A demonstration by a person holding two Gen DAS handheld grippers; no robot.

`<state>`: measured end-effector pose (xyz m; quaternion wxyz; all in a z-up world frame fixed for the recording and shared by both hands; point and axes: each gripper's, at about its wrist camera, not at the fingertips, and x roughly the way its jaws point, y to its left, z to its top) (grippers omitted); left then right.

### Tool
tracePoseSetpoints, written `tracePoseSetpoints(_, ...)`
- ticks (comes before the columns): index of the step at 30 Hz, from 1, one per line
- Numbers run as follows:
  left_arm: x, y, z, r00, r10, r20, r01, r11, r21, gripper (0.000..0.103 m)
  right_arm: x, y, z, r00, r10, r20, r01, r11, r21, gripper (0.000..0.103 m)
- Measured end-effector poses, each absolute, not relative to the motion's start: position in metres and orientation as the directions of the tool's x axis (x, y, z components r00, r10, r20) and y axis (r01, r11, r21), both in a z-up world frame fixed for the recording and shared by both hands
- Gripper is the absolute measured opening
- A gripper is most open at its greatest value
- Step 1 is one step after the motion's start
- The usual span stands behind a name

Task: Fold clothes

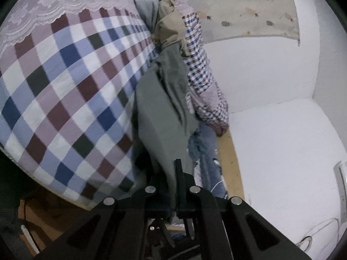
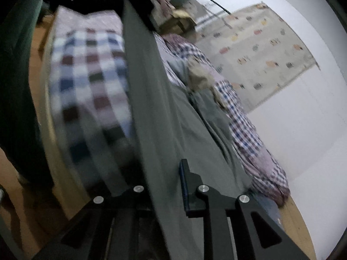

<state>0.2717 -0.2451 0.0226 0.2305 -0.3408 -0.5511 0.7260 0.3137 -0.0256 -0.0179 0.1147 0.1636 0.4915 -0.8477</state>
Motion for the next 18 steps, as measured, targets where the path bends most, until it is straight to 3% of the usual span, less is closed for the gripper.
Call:
tracePoseSetpoints(9,0.261,-0.248,0.048,-0.683,0.713,-0.155,-0.031,-0.241,-0.970,0.001,0.297,0.074,-0.023,-0.883,0.236,-0.406,0.256,-0.482,-0.838,0.016)
tracePoseSetpoints(18,0.253,-0.255,0.058,-0.704,0.703,-0.101,-0.065,-0.205,-0.977,0.001,0.313,0.150,-0.045,-0.853,0.376,-0.362,0.242,-0.328,-0.913,0.016)
